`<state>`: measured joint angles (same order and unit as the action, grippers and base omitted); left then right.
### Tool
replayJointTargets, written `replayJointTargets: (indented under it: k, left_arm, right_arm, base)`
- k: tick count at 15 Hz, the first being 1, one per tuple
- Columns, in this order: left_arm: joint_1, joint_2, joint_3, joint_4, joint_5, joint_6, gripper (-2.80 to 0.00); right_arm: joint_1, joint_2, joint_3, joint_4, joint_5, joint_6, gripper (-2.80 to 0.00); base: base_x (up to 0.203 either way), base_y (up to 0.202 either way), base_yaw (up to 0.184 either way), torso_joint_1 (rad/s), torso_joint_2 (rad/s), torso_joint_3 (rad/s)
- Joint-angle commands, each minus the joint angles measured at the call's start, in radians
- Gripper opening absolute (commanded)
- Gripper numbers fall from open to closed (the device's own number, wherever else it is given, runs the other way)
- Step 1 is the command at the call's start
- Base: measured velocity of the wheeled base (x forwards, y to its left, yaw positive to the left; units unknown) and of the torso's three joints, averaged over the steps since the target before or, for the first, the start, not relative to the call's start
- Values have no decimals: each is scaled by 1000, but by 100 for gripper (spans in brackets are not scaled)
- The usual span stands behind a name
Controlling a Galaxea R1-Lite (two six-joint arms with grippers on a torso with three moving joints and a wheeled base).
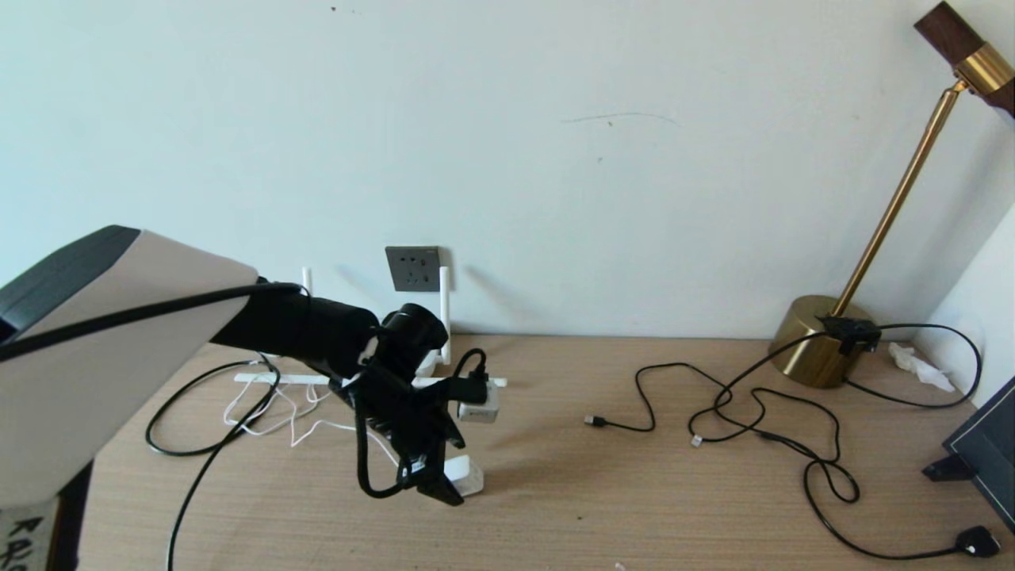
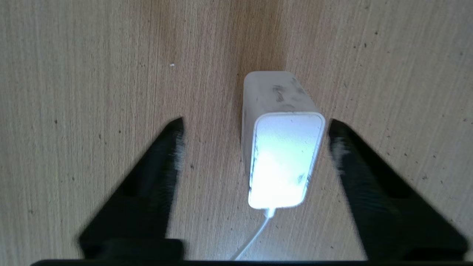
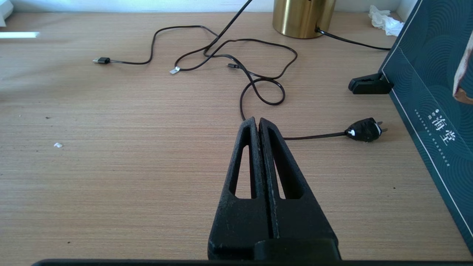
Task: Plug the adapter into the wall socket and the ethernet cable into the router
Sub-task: Pick up plug
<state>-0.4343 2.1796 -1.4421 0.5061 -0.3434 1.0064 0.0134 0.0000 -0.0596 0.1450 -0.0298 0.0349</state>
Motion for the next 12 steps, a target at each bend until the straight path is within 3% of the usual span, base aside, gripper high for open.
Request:
replayJointTargets:
  k: [1, 12]
  left_arm:
    - [-5, 19, -1, -23, -3, 3, -280]
    - [-4, -48, 24, -26, -8, 1, -280]
  right_arm:
    - [0, 2, 0, 1, -1, 0, -280]
    - [0, 1, 0, 1, -1, 0, -280]
  base:
    - [0, 0, 0, 0, 0, 0]
    - [0, 0, 0, 0, 0, 0]
